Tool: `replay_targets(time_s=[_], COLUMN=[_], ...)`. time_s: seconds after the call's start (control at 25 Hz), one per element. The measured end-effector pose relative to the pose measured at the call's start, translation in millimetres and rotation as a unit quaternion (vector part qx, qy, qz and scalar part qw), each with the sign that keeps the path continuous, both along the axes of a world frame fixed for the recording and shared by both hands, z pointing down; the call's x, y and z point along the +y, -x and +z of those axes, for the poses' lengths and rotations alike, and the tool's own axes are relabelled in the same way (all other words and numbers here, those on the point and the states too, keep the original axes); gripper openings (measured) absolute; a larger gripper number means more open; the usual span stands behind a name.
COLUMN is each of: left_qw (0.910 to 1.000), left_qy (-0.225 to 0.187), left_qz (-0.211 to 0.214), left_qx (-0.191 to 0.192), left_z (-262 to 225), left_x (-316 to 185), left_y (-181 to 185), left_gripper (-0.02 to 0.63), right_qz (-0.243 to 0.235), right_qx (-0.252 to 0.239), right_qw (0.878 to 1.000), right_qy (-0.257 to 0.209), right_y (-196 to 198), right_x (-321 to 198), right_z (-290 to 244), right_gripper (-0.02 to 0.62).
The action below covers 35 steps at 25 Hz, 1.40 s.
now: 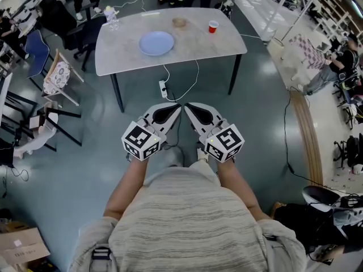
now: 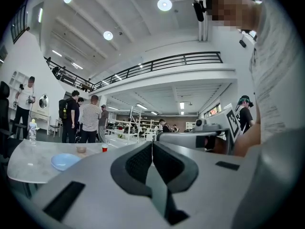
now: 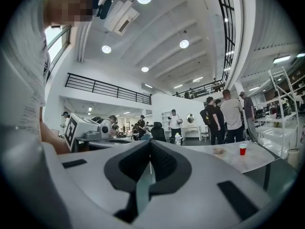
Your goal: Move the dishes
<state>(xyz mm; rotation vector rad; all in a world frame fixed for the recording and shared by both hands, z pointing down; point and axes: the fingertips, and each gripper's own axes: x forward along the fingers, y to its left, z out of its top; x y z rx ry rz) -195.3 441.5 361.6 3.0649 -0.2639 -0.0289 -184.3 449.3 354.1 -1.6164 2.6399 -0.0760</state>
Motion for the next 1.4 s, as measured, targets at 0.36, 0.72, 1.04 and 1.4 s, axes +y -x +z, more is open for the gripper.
replay_targets(time_s=[0.36,0.72,1.04,1.4], left_qw=[1.0000,0.9999,0.9996,0.9993], left_qy=[0.004,0.015,0.026,0.036], left_qz=[0.000,0.002,0.008,0.004], left_qx=[-0.006,0.001,-0.002,-0.004], left_z=[4.5,4.0,11.7,17.6], left_x=[-1.3,-13.2,-24.5,-45.6], left_y=[-1.1,-3.2,-13.8,-11.1], left_gripper=[0.021,0.021,0.021,0.021], right_qz=[0.005,0.013,0.018,0.011], right_qx=[0.020,0.022,0.016,0.008], right_qw=[1.000,0.999,0.999,0.999], right_qy=[0.012,0.019,0.029,0.041], right_y=[4.3,1.5,-10.4,-7.2], right_x=[-1.6,-13.4,-27.5,-47.3], right_z=[10.1,10.0,16.9,23.0], right_gripper=[0.017,0.017,0.017,0.017])
